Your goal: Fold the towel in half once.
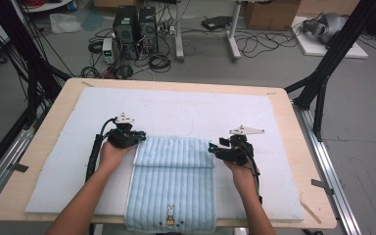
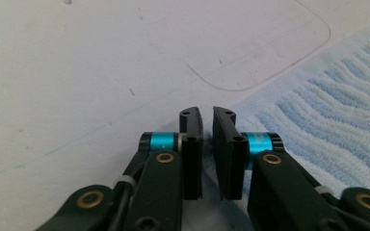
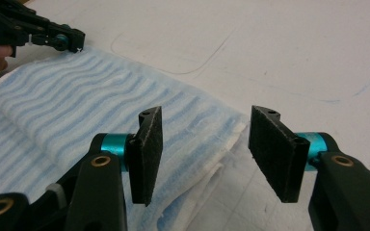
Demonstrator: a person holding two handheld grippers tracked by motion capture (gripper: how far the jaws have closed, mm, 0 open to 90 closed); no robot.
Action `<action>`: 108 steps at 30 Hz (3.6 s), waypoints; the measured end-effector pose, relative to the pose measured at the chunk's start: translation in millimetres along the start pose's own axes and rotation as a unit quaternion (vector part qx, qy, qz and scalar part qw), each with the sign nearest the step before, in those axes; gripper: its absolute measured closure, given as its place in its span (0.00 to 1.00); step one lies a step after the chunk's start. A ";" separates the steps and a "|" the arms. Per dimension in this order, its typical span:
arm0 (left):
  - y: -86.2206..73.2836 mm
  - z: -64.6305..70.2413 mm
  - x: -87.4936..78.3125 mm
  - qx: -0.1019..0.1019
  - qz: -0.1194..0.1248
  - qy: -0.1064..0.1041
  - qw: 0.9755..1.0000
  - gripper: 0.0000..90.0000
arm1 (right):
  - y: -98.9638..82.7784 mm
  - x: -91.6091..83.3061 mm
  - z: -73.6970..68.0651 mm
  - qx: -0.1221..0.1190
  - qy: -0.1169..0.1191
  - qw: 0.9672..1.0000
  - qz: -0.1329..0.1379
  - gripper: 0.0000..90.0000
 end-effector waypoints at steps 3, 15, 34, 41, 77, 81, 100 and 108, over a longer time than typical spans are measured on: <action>0.4 0.9 -1.1 0.003 0.001 0.001 1.000 0.95 | 1.6 5.1 4.5 0.010 -0.005 1.000 -0.004 0.51; 1.7 -2.6 -8.2 -0.025 0.029 -0.031 0.999 0.95 | 22.6 50.2 16.9 0.018 -0.024 0.997 -0.069 0.61; 3.9 -1.4 -38.3 -0.028 0.083 -0.072 0.994 0.95 | 26.0 24.9 5.0 -0.039 -0.024 0.998 -0.035 0.97; -6.3 4.2 -58.6 -0.028 0.108 -0.099 0.989 0.95 | 22.5 -2.4 -7.7 -0.058 -0.011 0.998 -0.003 0.97; -88.0 55.8 -89.3 0.033 0.066 -0.162 0.984 0.95 | -74.4 -44.4 -57.7 -0.083 0.055 0.995 -0.009 0.98; -92.1 56.0 -87.1 0.034 0.064 -0.159 0.985 0.93 | -81.4 -44.9 -56.0 -0.080 0.051 0.995 -0.010 0.97; -54.9 28.9 -38.4 -0.024 0.019 -0.095 0.995 0.71 | -40.7 11.1 -14.1 -0.021 -0.015 0.999 -0.045 0.74; -50.1 29.5 -38.5 -0.006 0.035 -0.083 0.996 0.96 | -37.3 12.7 -19.9 -0.049 -0.009 0.998 -0.037 0.97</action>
Point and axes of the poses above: each handheld gripper's, and its own axes: x roughly forward along the jaws, y roughly out of its top, z roughly to its right, the point moved 4 cm from there along x, roughly forward along the jaws, and after that the axes turned 15 degrees about -z, right-handed, at the moved point
